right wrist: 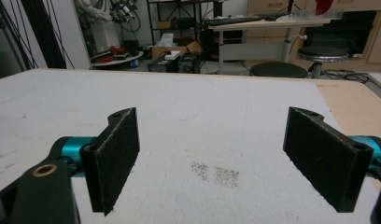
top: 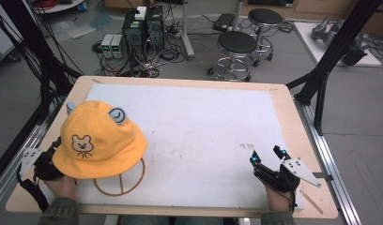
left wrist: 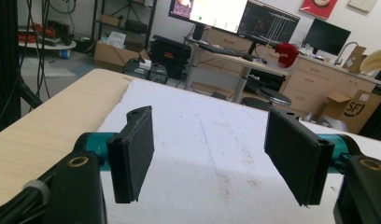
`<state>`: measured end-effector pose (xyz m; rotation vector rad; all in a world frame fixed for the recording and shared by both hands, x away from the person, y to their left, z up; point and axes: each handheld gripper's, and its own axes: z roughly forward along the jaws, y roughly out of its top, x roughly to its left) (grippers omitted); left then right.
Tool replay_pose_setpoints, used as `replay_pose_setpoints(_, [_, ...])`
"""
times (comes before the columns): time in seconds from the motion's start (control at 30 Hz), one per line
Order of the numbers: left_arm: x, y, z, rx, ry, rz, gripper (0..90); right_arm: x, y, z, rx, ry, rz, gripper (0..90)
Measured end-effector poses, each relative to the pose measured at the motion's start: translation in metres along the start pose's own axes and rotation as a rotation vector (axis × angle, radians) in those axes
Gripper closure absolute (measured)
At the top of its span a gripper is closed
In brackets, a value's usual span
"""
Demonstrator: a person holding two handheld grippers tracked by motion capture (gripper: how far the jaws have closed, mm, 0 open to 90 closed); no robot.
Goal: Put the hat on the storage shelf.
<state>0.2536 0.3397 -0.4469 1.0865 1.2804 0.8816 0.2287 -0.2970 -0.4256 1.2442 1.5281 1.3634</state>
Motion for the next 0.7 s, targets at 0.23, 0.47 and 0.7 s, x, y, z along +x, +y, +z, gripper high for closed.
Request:
replay_pose_setpoints(0.23, [0.0003,0.0002,-0.0004,0.001,0.004,0.003,33.3,-0.002,-0.0003,-0.0013,-0.008,-0.02,0.028,17.5])
replay_pose_setpoints(0.47, [-0.0005,-0.0004,-0.0002,0.002,0.001,0.004,33.2,-0.0024,-0.0031,-0.0008,0.0,-0.015,0.035,17.6])
replay_pose_setpoints(0.7, [-0.0003,0.0,0.0,0.0,0.001,0.004,33.3,-0.0011,-0.0032,-0.0002,-0.003,-0.021,0.021,17.6])
